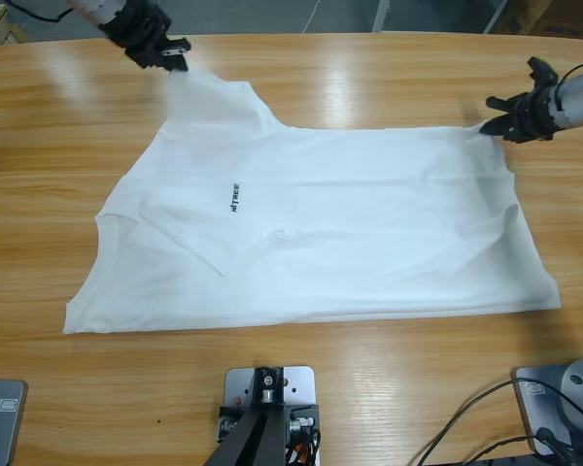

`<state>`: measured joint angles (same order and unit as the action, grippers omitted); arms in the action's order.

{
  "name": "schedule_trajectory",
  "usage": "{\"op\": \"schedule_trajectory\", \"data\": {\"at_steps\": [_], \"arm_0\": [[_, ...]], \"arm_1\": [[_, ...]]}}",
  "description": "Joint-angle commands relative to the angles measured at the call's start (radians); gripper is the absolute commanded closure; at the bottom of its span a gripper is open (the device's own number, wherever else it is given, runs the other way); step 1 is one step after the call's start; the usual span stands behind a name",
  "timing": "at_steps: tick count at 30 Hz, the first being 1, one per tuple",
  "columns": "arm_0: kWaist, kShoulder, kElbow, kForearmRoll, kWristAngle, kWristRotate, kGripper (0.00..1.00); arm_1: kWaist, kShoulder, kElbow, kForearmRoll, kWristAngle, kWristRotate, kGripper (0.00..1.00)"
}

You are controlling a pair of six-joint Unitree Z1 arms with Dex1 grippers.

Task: Fold clothes

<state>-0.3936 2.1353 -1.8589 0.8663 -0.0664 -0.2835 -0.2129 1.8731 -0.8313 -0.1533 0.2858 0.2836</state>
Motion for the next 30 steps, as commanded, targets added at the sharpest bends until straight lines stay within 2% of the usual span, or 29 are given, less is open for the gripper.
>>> {"op": "schedule_trajectory", "data": {"at_steps": [1,5,12,18,25,30], "arm_0": [[-0.008,-0.216,0.240,0.013,0.014,-0.010,1.000],[-0.013,-0.295,0.344,0.002,0.014,-0.013,1.000],[-0.050,-0.377,0.512,-0.059,0.012,-0.052,1.000],[-0.099,-0.419,0.645,-0.119,0.007,-0.096,1.000],[-0.108,-0.473,0.705,-0.122,-0.007,-0.108,1.000],[-0.127,-0.538,0.784,-0.124,-0.017,-0.122,1.000]], "arm_1": [[0.027,-0.127,0.070,0.079,0.023,-0.006,1.000],[0.041,-0.198,0.091,0.128,0.023,-0.008,1.000],[0.076,-0.331,0.134,0.301,0.015,-0.012,1.000],[0.077,-0.365,0.191,0.371,0.011,-0.015,1.000],[0.077,-0.385,0.146,0.515,-0.027,-0.050,1.000],[0.077,-0.346,0.126,0.532,-0.054,-0.085,1.000]]}}
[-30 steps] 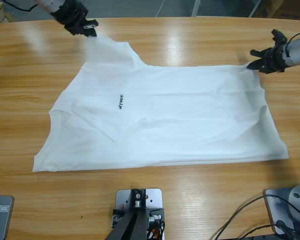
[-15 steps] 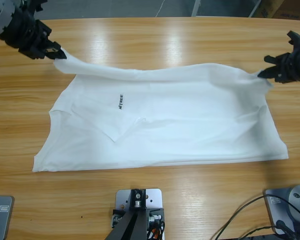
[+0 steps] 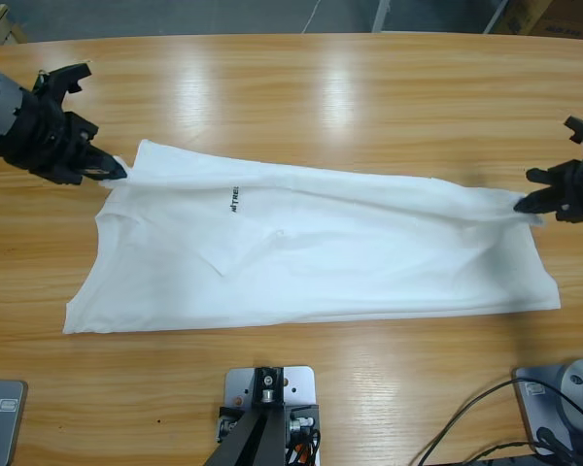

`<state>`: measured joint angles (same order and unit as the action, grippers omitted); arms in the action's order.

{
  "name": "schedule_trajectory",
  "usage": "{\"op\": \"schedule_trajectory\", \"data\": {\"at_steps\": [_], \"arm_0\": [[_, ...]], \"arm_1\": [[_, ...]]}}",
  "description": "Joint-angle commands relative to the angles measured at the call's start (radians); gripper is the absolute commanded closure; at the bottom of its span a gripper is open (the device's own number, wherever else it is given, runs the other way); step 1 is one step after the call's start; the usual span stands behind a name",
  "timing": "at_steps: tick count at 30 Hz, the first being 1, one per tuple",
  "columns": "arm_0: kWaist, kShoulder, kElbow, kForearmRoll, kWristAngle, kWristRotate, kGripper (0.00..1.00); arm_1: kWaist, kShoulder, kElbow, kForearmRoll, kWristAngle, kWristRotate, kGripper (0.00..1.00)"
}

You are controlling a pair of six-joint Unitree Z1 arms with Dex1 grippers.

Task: Fold clothes

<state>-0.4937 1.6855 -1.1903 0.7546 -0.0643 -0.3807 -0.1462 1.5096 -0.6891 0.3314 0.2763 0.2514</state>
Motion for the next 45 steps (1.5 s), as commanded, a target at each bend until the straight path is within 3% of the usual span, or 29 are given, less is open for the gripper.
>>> {"op": "schedule_trajectory", "data": {"at_steps": [1,3,4,6,7,11,13,14,16,21,29,31,32,34,37,38,40,41,43,45], "arm_0": [[-0.036,-0.102,0.140,-0.015,-0.028,-0.029,1.000],[-0.047,-0.116,0.181,-0.028,-0.061,-0.041,1.000],[-0.051,-0.116,0.202,-0.038,-0.078,-0.046,1.000],[-0.060,-0.110,0.236,-0.065,-0.105,-0.057,1.000],[-0.062,-0.100,0.242,-0.069,-0.117,-0.064,1.000],[-0.063,-0.059,0.235,-0.083,-0.134,-0.093,1.000],[-0.063,-0.036,0.229,-0.089,-0.152,-0.100,0.942],[-0.063,-0.026,0.230,-0.089,-0.159,-0.106,0.812],[-0.065,-0.021,0.235,-0.086,-0.161,-0.109,0.692],[-0.075,-0.025,0.266,-0.030,-0.190,-0.126,0.690],[-0.112,-0.086,0.322,-0.031,-0.205,-0.140,0.685],[-0.112,-0.097,0.310,-0.054,-0.202,-0.138,0.548],[-0.112,-0.096,0.300,-0.062,-0.202,-0.138,0.531],[-0.113,-0.081,0.282,-0.070,-0.203,-0.138,0.529],[-0.129,-0.070,0.280,-0.070,-0.204,-0.140,0.530],[-0.135,-0.070,0.287,-0.070,-0.204,-0.141,0.529],[-0.138,-0.072,0.299,-0.070,-0.204,-0.142,0.529],[-0.138,-0.072,0.304,-0.070,-0.204,-0.142,0.529],[-0.138,-0.071,0.308,-0.070,-0.204,-0.142,0.529],[-0.138,-0.066,0.308,-0.074,-0.204,-0.142,0.529]], "arm_1": [[0.010,0.033,-0.023,0.047,-0.051,-0.065,1.000],[0.010,0.075,-0.033,0.043,-0.061,-0.078,1.000],[0.010,0.094,-0.035,0.040,-0.069,-0.078,0.856],[0.010,0.112,-0.036,0.031,-0.098,-0.064,0.215],[0.010,0.106,-0.035,0.033,-0.115,-0.056,0.073],[0.010,0.062,-0.023,0.051,-0.125,-0.042,0.000],[0.010,0.046,-0.025,0.079,-0.124,-0.020,0.000],[0.010,0.035,-0.027,0.090,-0.124,-0.017,0.000],[0.010,0.004,-0.032,0.098,-0.127,-0.013,0.001],[0.011,-0.094,-0.080,0.097,-0.086,-0.022,0.004],[0.043,-0.112,-0.123,0.121,-0.057,-0.053,0.002],[0.065,-0.114,-0.136,0.116,-0.038,-0.073,0.006],[0.072,-0.109,-0.136,0.103,-0.030,-0.073,0.042],[0.074,-0.071,-0.134,0.068,-0.036,-0.073,0.277],[0.077,0.011,-0.140,0.000,-0.060,-0.073,0.400],[0.077,0.041,-0.142,-0.014,-0.068,-0.073,0.492],[0.079,0.090,-0.141,-0.030,-0.076,-0.073,0.795],[0.085,0.110,-0.136,-0.032,-0.081,-0.073,0.894],[0.115,0.144,-0.122,-0.036,-0.089,-0.073,1.000],[0.148,0.162,-0.105,-0.057,-0.103,-0.068,1.000]]}}
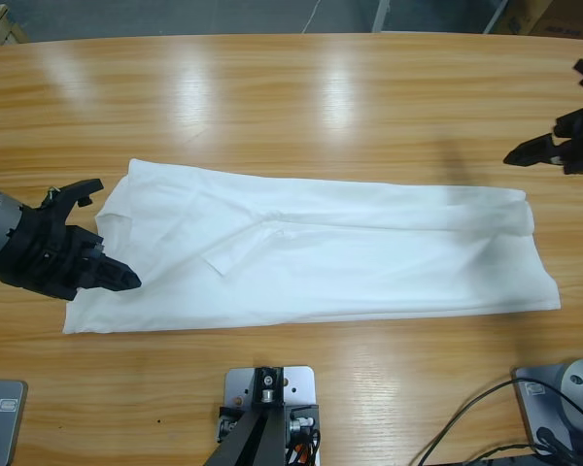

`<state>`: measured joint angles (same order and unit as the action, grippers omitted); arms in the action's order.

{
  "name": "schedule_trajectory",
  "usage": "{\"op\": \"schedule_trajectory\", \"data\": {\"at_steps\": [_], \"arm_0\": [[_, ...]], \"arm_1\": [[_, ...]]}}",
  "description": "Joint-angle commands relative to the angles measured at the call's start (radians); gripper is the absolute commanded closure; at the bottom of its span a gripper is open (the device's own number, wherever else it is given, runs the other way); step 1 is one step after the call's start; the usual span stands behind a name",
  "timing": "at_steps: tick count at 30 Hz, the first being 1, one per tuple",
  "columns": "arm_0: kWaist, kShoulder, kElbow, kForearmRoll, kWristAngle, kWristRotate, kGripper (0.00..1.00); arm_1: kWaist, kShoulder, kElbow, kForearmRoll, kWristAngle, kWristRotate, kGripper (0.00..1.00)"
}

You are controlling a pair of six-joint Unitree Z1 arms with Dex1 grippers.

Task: Fold clothes

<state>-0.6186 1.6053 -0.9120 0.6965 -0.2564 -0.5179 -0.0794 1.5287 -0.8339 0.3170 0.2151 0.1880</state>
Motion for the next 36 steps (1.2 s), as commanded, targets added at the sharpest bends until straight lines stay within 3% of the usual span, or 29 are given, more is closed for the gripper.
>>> {"op": "schedule_trajectory", "data": {"at_steps": [1,11,28,29,30,32,36], "arm_0": [[-0.013,0.016,0.030,-0.019,-0.012,-0.005,0.529],[-0.013,0.038,0.030,-0.036,-0.013,-0.007,0.529],[-0.030,0.041,0.038,-0.052,-0.018,-0.010,0.529],[-0.030,0.039,0.039,-0.052,-0.018,-0.010,0.529],[-0.030,0.035,0.039,-0.052,-0.018,-0.010,0.529],[-0.030,0.026,0.042,-0.052,-0.018,-0.010,0.529],[-0.030,0.010,0.059,-0.052,-0.018,-0.011,0.529]], "arm_1": [[0.091,0.150,0.046,-0.056,-0.042,0.000,1.000],[0.096,0.228,0.068,-0.091,-0.048,0.004,1.000],[0.097,0.152,0.053,0.236,-0.036,0.077,1.000],[0.098,0.157,0.049,0.250,-0.039,0.084,0.973],[0.098,0.167,0.039,0.270,-0.044,0.090,0.821],[0.098,0.179,0.023,0.306,-0.054,0.104,0.655],[0.119,0.035,0.025,0.230,-0.040,0.115,0.597]]}}
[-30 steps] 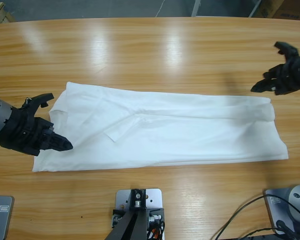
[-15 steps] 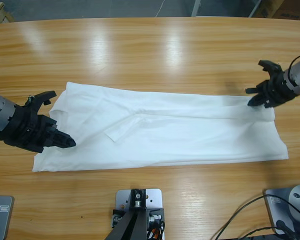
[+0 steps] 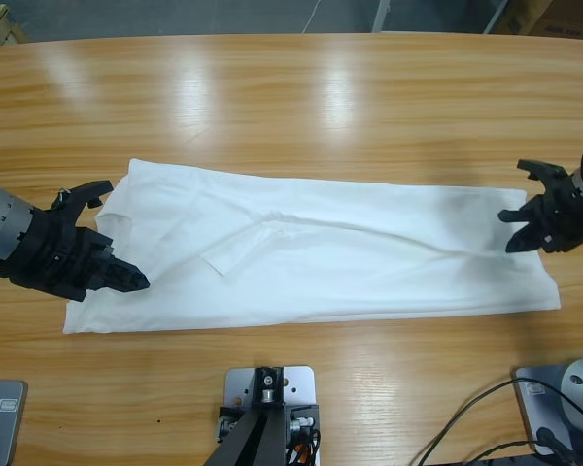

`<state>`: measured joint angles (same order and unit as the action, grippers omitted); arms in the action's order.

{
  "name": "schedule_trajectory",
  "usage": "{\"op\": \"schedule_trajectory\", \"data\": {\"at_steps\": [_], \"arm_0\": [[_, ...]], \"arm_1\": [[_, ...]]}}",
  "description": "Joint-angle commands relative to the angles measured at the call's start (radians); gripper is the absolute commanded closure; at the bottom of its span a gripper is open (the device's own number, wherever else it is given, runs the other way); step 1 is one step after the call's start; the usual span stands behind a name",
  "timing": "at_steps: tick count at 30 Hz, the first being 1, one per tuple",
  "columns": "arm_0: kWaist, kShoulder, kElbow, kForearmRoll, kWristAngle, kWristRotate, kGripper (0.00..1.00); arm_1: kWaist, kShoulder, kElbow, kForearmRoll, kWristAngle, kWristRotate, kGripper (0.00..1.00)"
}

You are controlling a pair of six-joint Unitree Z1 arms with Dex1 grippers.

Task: Fold clothes

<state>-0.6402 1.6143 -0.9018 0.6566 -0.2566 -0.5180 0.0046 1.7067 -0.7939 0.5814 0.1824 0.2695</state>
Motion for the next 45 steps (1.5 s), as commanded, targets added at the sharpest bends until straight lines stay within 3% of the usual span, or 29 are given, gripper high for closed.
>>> {"op": "schedule_trajectory", "data": {"at_steps": [1,4,5,6,12,17,19,21,23,25,36,45], "arm_0": [[-0.009,0.001,0.055,-0.013,-0.016,-0.011,0.529],[-0.009,-0.007,0.064,-0.024,-0.002,-0.011,0.529],[-0.009,-0.015,0.064,-0.032,0.010,-0.015,0.529],[-0.009,-0.024,0.066,-0.041,0.020,-0.022,0.529],[-0.008,-0.078,0.103,-0.095,0.078,-0.041,0.529],[-0.007,-0.051,0.112,-0.116,0.070,-0.044,0.525],[-0.007,-0.041,0.113,-0.132,0.086,0.031,0.344],[-0.007,-0.033,0.100,-0.138,0.126,0.234,0.190],[-0.007,-0.006,0.072,-0.137,0.127,0.377,0.127],[-0.007,0.042,0.035,-0.126,0.126,0.517,0.124],[0.090,0.274,-0.242,0.001,0.037,0.736,0.141],[0.111,0.338,-0.252,0.054,-0.040,0.805,0.174]], "arm_1": [[0.073,-0.206,-0.021,-0.085,0.021,0.030,0.590],[0.228,-0.249,-0.102,-0.117,0.035,0.029,0.636],[0.269,-0.230,-0.113,-0.117,0.019,0.035,0.881],[0.302,-0.207,-0.113,-0.125,-0.004,0.045,1.000],[0.449,-0.052,-0.118,-0.251,-0.029,0.139,1.000],[0.479,-0.009,-0.152,-0.281,-0.016,0.163,1.000],[0.479,-0.007,-0.148,-0.281,-0.012,0.162,1.000],[0.479,-0.005,-0.135,-0.285,-0.009,0.162,1.000],[0.479,-0.009,-0.120,-0.289,-0.010,0.161,1.000],[0.479,-0.010,-0.109,-0.297,-0.011,0.162,1.000],[0.478,0.006,-0.084,-0.314,-0.009,0.157,1.000],[0.440,0.010,-0.071,-0.328,-0.006,0.143,1.000]]}}
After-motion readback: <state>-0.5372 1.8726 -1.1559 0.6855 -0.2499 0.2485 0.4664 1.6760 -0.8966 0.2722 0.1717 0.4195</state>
